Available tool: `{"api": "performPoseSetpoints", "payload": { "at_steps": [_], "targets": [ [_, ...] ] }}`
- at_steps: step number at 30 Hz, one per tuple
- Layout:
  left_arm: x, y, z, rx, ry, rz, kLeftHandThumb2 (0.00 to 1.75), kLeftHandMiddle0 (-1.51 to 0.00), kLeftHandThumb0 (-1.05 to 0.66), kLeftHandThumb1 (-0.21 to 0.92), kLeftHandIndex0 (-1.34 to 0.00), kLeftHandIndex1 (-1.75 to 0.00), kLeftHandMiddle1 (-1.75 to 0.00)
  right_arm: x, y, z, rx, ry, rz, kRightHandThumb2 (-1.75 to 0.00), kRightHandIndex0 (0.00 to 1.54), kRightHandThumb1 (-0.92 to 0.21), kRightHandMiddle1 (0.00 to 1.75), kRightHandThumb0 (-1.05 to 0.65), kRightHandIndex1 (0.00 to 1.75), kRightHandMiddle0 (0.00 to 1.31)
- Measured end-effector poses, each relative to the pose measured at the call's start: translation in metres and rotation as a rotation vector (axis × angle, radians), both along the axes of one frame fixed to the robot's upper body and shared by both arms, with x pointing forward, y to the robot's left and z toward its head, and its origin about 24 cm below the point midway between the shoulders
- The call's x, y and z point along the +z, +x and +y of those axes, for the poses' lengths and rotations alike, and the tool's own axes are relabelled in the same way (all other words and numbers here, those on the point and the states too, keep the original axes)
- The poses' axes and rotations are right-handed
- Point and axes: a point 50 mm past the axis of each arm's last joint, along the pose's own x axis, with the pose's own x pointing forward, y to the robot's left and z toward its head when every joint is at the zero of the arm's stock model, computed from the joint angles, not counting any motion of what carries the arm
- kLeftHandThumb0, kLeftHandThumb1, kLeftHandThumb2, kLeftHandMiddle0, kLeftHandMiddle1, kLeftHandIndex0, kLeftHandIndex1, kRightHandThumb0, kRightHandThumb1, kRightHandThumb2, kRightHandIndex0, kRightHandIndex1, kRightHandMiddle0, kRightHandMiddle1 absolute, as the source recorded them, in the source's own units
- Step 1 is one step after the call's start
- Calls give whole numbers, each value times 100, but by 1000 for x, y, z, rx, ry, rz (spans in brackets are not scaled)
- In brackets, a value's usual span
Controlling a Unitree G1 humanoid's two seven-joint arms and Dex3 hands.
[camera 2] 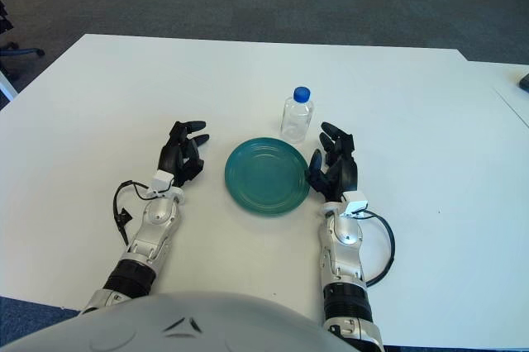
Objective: Put the bottle into the plate.
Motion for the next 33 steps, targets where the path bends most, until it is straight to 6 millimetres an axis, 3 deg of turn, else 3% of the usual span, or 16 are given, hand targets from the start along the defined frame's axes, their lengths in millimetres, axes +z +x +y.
{"api": "performPoseSetpoints", "payload": {
  "at_steps": [15,20,22,24,25,33],
  "targets": [
    [-1,-1,1,-4,-18,-12,92,-55,-64,92,-30,-108,-71,0,0,0,-10,0,0,-97,43,-71,92,-40,54,0],
    [-1,-1,1,-4,-18,-7,92,-54,-65,92,-29,-107,-71,0,0,0,-10,0,0,-95,42,-73,91,-41,54,0],
    [-1,-1,1,-4,-18,-7,92,-54,-65,92,-29,-107,-70,0,0,0,-9,-1,0,-86,39,-78,87,-44,50,0],
    [-1,-1,1,-4,-17,-7,92,-54,-65,92,-29,-107,-70,0,0,0,-4,-4,0,-72,34,-86,79,-51,38,0],
    [-1,-1,1,-4,-17,-7,93,-54,-65,92,-29,-107,-70,0,0,0,2,-7,1,-68,26,-88,66,-58,30,0],
    [-1,-1,1,0,-10,-8,95,-54,-62,92,-29,-107,-70,1,0,5,152,-128,14,-69,4,-92,10,-87,4,0]
  ]
}}
